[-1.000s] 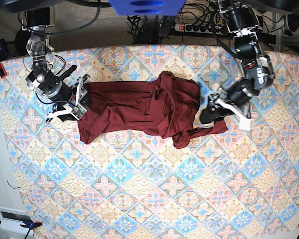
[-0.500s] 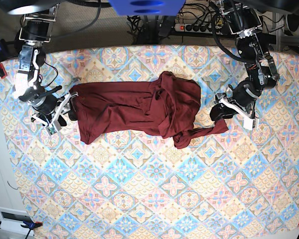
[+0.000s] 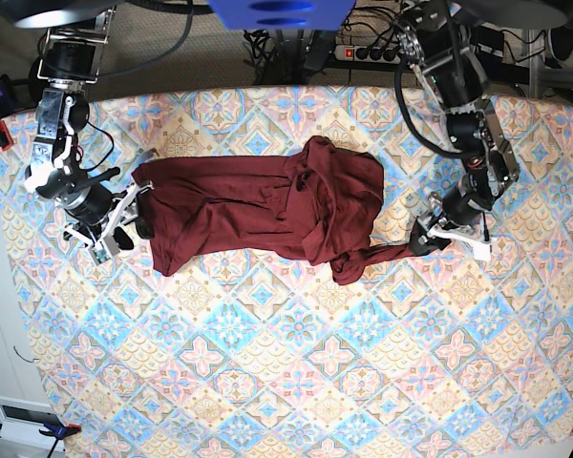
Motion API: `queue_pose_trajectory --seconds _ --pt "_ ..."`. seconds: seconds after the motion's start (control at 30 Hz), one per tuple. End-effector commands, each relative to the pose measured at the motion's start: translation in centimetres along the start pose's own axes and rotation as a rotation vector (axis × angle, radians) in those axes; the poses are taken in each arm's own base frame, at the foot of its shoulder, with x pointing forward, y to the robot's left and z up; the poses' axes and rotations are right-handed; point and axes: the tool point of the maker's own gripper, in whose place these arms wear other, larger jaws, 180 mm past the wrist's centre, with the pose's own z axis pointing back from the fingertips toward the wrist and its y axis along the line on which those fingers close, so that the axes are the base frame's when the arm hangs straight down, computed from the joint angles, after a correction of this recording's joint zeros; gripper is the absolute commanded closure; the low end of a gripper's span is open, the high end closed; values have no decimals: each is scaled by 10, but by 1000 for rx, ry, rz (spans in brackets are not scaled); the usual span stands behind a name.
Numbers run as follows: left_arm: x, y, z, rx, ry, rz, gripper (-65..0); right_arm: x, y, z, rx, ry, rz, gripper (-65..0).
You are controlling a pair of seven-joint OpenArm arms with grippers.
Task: Layout the t-shirt on the table in an organized manner, then fold the t-shirt properly
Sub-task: 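Release and regrasp the dangling sleeve end with the left gripper, then fold the sleeve end with the left gripper onto the shirt middle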
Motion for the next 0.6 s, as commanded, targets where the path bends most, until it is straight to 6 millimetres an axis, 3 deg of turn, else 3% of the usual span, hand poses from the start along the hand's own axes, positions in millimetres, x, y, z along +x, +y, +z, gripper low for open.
queue_pose_trajectory --seconds 0.0,0.13,0.2,0.27,0.33,0.47,0.57 --pt "10 -12 -4 -33 -21 6 -293 18 -5 5 -7 -52 22 -260" --pt "-2 -21 -23 -56 35 42 -274 18 -5 5 -7 -52 22 -260" --pt "-7 -34 -27 -87 54 18 -177 18 -5 5 -7 -52 22 -260" --pt "-2 -65 -24 -173 39 -40 0 18 -5 5 -7 -52 22 -260" --pt "-7 -95 -16 -268 39 -66 0 18 -6 5 -8 -53 21 -260" --pt "-10 -176 18 -496 4 -220 0 20 -8 6 -12 -58 21 -260" --pt "-26 -219 36 -623 26 -344 0 21 -8 6 -13 -59 22 -260"
